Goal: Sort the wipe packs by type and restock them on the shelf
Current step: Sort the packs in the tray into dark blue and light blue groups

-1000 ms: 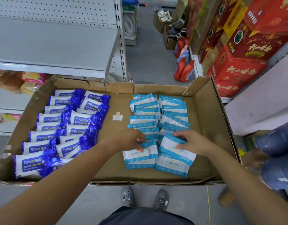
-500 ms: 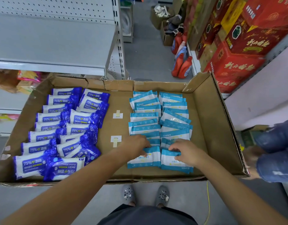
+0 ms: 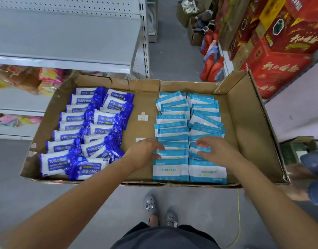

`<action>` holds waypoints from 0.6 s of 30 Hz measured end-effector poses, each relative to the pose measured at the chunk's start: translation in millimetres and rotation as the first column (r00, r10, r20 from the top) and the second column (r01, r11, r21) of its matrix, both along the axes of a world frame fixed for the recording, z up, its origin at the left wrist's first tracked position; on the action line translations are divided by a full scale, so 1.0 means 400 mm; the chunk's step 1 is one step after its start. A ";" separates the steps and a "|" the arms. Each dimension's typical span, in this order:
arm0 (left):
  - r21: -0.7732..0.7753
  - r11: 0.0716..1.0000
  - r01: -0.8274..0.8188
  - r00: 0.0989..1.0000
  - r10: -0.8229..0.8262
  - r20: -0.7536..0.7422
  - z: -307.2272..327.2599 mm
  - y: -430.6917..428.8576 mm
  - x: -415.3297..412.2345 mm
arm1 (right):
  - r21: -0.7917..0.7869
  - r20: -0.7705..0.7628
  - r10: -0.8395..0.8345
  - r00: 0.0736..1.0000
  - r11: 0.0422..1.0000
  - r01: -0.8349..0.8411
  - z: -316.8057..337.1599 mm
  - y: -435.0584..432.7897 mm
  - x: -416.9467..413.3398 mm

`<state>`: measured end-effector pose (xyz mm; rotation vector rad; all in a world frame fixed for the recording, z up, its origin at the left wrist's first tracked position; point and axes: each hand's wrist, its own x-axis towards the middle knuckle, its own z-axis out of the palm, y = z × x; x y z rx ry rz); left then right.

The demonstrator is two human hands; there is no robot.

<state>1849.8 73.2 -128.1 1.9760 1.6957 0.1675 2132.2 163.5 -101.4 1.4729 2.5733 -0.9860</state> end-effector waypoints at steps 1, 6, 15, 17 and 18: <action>0.017 0.998 -0.053 0.999 0.053 0.005 0.014 -0.024 -0.023 | 0.005 -0.026 0.038 0.999 0.999 -0.038 0.010 0.006 -0.028; 0.003 0.947 -0.321 0.947 0.321 0.019 0.076 -0.168 -0.139 | -0.022 -0.101 0.190 0.977 0.981 -0.193 0.048 -0.048 -0.203; -0.023 0.857 -0.515 0.848 0.506 -0.158 0.137 -0.381 -0.329 | -0.093 -0.117 0.314 0.942 0.941 -0.326 0.057 -0.182 -0.407; -0.021 0.839 -0.544 0.828 0.533 -0.174 0.135 -0.402 -0.389 | -0.102 -0.103 0.318 0.942 0.939 -0.328 0.054 -0.199 -0.458; -0.015 0.831 -0.556 0.818 0.544 -0.186 0.131 -0.409 -0.423 | -0.106 -0.089 0.319 0.943 0.939 -0.328 0.050 -0.208 -0.486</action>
